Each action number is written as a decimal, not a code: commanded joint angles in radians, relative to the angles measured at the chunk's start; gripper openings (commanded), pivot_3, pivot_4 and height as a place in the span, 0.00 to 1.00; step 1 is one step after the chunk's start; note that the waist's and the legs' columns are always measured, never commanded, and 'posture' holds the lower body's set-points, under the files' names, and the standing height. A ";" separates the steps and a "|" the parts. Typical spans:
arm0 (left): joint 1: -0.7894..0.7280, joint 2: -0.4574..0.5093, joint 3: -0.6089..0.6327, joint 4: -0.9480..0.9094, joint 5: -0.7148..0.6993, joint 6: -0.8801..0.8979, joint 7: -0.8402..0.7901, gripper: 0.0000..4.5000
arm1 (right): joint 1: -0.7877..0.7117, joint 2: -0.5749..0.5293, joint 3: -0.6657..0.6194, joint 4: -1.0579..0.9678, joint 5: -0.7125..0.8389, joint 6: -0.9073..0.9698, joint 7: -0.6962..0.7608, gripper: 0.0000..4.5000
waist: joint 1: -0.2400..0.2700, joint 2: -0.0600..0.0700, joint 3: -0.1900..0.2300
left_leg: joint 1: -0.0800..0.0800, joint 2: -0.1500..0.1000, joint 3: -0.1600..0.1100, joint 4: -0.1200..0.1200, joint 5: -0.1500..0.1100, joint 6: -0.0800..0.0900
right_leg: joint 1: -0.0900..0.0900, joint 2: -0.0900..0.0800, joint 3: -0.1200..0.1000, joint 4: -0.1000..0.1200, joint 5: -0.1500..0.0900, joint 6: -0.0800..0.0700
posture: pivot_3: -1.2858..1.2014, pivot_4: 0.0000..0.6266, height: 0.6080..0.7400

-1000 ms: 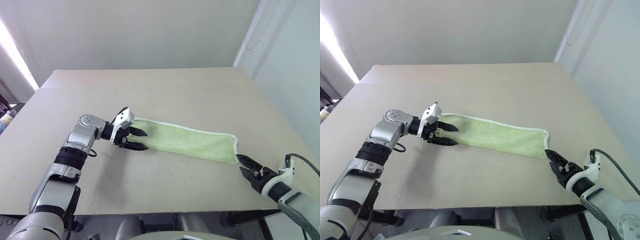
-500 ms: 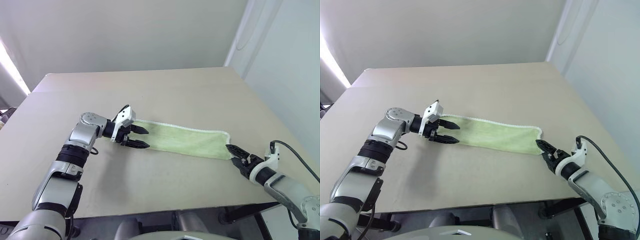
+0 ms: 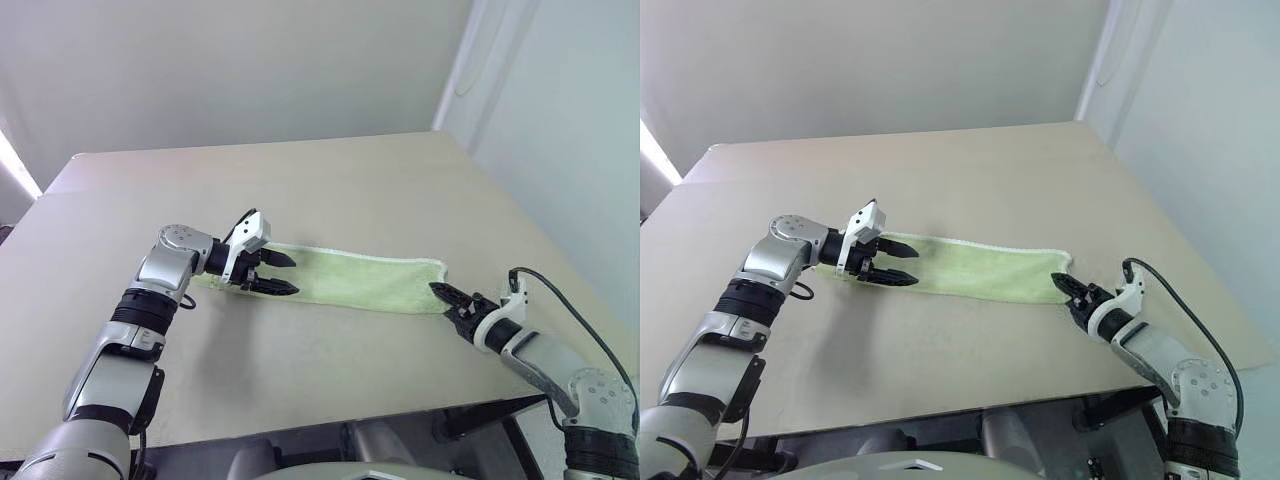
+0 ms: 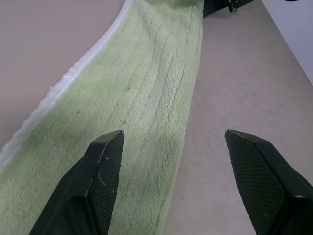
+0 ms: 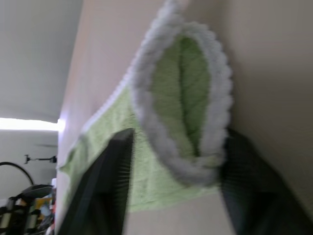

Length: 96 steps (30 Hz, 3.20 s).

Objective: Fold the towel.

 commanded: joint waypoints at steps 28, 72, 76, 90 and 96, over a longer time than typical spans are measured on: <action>-0.082 0.010 0.058 -0.013 -0.013 0.074 0.092 0.77 | 0.122 -0.452 -0.302 -0.039 0.192 0.186 0.004 0.01 | 0.074 0.001 -0.003 | -0.013 -0.006 0.001 0.003 -0.004 0.007 | -0.009 -0.001 0.007 -0.002 -0.003 0.005 | 0.52 0.00 0.79; -0.059 0.033 0.074 -0.078 -0.024 0.130 0.128 0.77 | -0.389 -0.007 0.358 -0.041 -0.259 0.199 -0.010 0.13 | 0.054 0.002 -0.003 | -0.015 -0.007 0.001 0.005 -0.006 0.010 | -0.010 -0.001 0.009 0.001 -0.003 0.006 | 0.52 0.00 0.79; -0.060 0.035 0.073 -0.067 -0.022 0.126 0.123 0.77 | -0.379 0.017 0.342 -0.075 -0.279 0.225 0.019 0.40 | 0.054 0.002 -0.003 | -0.014 -0.007 0.001 0.005 -0.006 0.010 | -0.010 -0.001 0.009 0.001 -0.003 0.006 | 0.52 0.00 0.79; -0.078 0.044 0.093 -0.012 -0.023 0.127 0.132 0.77 | -0.386 -0.014 0.173 -0.211 -0.354 0.089 0.204 0.99 | 0.055 0.002 -0.003 | -0.014 -0.007 0.001 0.006 -0.006 0.010 | -0.011 -0.001 0.009 0.001 -0.001 0.009 | 0.52 0.00 0.79; -0.065 0.055 0.094 -0.001 -0.015 0.122 0.142 0.77 | -0.377 0.001 0.341 -0.132 -0.654 0.031 0.297 0.99 | 0.052 0.002 -0.003 | -0.014 -0.007 0.001 0.005 -0.006 0.010 | -0.012 -0.001 0.009 0.002 -0.002 0.007 | 0.52 0.00 0.79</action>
